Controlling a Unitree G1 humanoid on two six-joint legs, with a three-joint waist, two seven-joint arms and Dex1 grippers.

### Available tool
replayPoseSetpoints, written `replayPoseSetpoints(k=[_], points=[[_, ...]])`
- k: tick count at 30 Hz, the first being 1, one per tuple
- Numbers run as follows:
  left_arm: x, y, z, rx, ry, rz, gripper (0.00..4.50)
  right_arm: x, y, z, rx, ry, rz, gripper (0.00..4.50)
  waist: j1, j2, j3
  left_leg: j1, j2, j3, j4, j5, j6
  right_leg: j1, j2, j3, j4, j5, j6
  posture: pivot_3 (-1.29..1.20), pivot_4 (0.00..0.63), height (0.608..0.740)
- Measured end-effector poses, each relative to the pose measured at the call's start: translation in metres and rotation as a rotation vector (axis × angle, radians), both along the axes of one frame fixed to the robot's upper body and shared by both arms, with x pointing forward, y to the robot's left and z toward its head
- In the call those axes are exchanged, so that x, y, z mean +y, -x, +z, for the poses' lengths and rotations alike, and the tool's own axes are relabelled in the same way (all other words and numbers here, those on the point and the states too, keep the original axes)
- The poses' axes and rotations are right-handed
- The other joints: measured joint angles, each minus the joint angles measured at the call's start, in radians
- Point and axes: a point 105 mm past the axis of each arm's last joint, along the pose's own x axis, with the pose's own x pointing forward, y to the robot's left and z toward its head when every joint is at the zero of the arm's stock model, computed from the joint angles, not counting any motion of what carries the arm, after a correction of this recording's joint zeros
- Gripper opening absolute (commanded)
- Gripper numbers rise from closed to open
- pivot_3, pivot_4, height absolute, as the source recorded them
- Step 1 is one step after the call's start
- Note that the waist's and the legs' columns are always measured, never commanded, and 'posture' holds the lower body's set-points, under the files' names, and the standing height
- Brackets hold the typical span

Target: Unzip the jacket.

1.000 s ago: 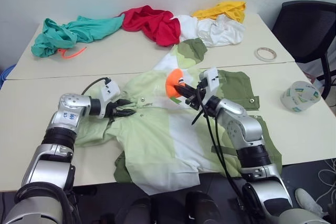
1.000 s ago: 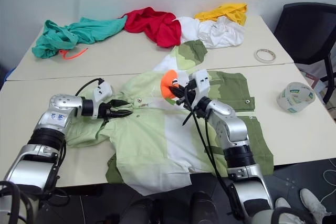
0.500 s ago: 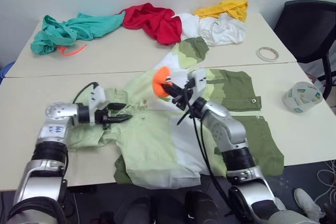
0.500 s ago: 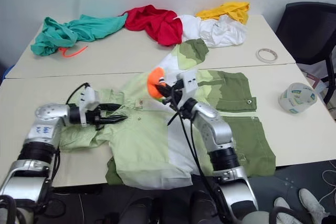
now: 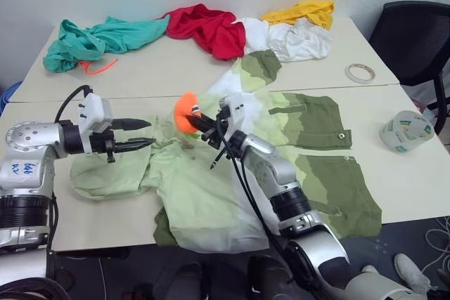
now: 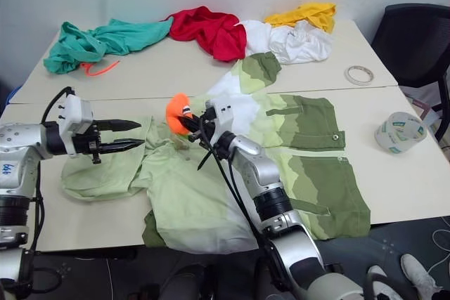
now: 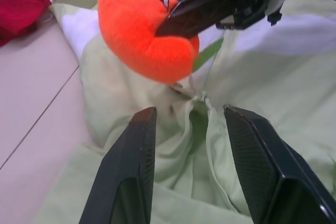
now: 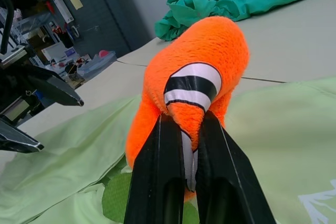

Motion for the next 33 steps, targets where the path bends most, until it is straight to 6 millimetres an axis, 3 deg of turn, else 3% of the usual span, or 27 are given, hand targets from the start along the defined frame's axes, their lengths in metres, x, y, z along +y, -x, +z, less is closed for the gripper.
replayPoseSetpoints(k=[6, 9, 16, 22, 29, 33], points=[[-0.014, -0.011, -0.011, -0.008, -0.059, -0.031, 2.10, 0.014, 0.006, -0.042, 0.041, 0.130, 0.079, 0.00, -0.001, 0.000, 0.000, 0.000, 0.000, 0.001, 0.000, 0.000, 0.000, 0.000, 0.002, -0.002, 0.000, 0.000, 0.000, 0.00, 0.150, 0.740], [-0.024, -0.020, -0.015, -0.007, -0.057, -0.048, 2.10, 0.014, 0.004, -0.047, 0.012, 0.141, 0.063, 0.00, -0.001, 0.000, 0.000, 0.001, 0.000, 0.001, 0.000, 0.000, 0.000, 0.000, 0.002, -0.003, 0.000, 0.000, 0.000, 0.00, 0.150, 0.740], [-0.039, -0.020, -0.042, 0.067, -0.132, -0.136, 2.10, 0.009, 0.001, -0.046, -0.024, 0.133, 0.024, 0.00, -0.001, 0.000, 0.000, 0.001, 0.000, 0.001, 0.000, 0.000, 0.000, 0.001, 0.002, -0.003, 0.000, 0.000, 0.000, 0.00, 0.150, 0.740], [-0.022, -0.025, -0.072, 0.142, -0.213, -0.064, 2.10, -0.018, -0.018, -0.035, 0.012, 0.031, -0.131, 0.00, 0.002, 0.000, 0.000, 0.001, 0.000, 0.001, 0.001, 0.000, 0.000, 0.001, 0.001, -0.003, 0.000, 0.000, 0.000, 0.00, 0.150, 0.740], [-0.022, -0.041, -0.071, 0.108, -0.176, 0.020, 2.10, -0.033, -0.023, -0.015, -0.015, -0.012, -0.153, 0.00, 0.002, 0.000, 0.000, 0.001, 0.000, 0.001, 0.001, 0.001, 0.000, 0.001, 0.000, -0.002, 0.001, 0.000, 0.000, 0.00, 0.150, 0.740], [-0.027, -0.044, -0.072, 0.136, -0.156, 0.030, 2.10, -0.033, -0.015, -0.016, -0.006, -0.019, -0.126, 0.00, 0.009, 0.000, 0.000, 0.001, -0.001, 0.001, 0.001, 0.001, 0.000, 0.002, 0.000, -0.002, 0.001, 0.000, 0.000, 0.00, 0.150, 0.740]])
